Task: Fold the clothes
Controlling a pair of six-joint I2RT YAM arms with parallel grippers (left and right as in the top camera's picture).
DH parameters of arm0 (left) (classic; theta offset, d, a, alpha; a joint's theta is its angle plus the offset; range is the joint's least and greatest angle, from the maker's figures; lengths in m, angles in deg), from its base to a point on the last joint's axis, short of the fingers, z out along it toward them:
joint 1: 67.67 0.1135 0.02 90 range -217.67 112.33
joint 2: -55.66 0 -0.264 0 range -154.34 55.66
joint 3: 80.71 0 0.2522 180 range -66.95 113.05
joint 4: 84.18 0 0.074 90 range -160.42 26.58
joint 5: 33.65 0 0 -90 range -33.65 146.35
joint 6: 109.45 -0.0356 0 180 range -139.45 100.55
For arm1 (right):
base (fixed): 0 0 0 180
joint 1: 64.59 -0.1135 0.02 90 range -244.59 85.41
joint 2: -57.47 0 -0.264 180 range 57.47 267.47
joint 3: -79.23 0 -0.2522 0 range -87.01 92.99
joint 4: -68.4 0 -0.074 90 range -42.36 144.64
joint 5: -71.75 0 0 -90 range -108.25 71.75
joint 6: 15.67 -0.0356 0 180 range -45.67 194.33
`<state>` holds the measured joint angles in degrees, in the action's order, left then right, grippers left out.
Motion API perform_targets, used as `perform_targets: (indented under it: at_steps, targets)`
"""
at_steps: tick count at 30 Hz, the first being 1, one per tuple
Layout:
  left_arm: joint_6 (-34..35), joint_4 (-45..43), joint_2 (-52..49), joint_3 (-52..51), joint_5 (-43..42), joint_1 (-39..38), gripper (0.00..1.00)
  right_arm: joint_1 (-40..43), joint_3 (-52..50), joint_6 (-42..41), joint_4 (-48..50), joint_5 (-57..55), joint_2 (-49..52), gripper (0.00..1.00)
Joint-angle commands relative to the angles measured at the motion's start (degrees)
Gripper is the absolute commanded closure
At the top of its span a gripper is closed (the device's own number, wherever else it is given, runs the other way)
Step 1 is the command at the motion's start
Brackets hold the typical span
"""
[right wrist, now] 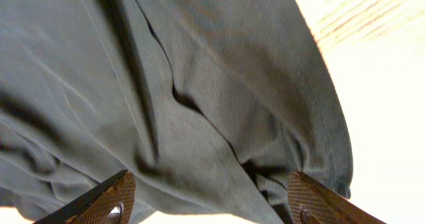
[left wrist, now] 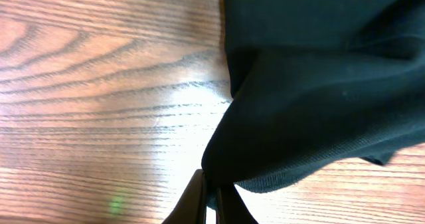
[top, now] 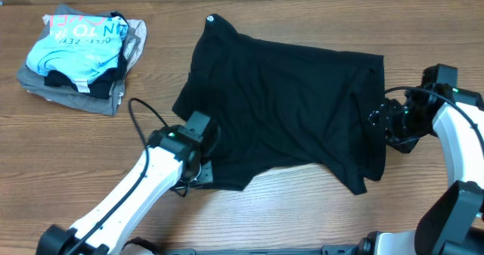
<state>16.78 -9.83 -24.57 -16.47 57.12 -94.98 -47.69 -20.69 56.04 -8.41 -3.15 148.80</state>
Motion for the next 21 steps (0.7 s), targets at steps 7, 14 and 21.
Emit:
perform_targets:
  at_steps: [7,14,21]
  targets:
    - [-1.6,1.6,3.5,-0.1,2.9,1.9,0.96,-4.3,-1.6,0.7,-5.9,-1.2,-1.0,0.27]
    - [-4.6,-3.9,3.5,-0.1,2.8,8.4,0.96,-14.6,-10.1,-3.5,-2.8,-1.4,-1.0,0.3]
    - [-5.6,-8.9,3.5,-0.1,4.9,12.4,0.96,-19.5,-14.9,-9.5,5.2,-9.3,-0.9,0.32]
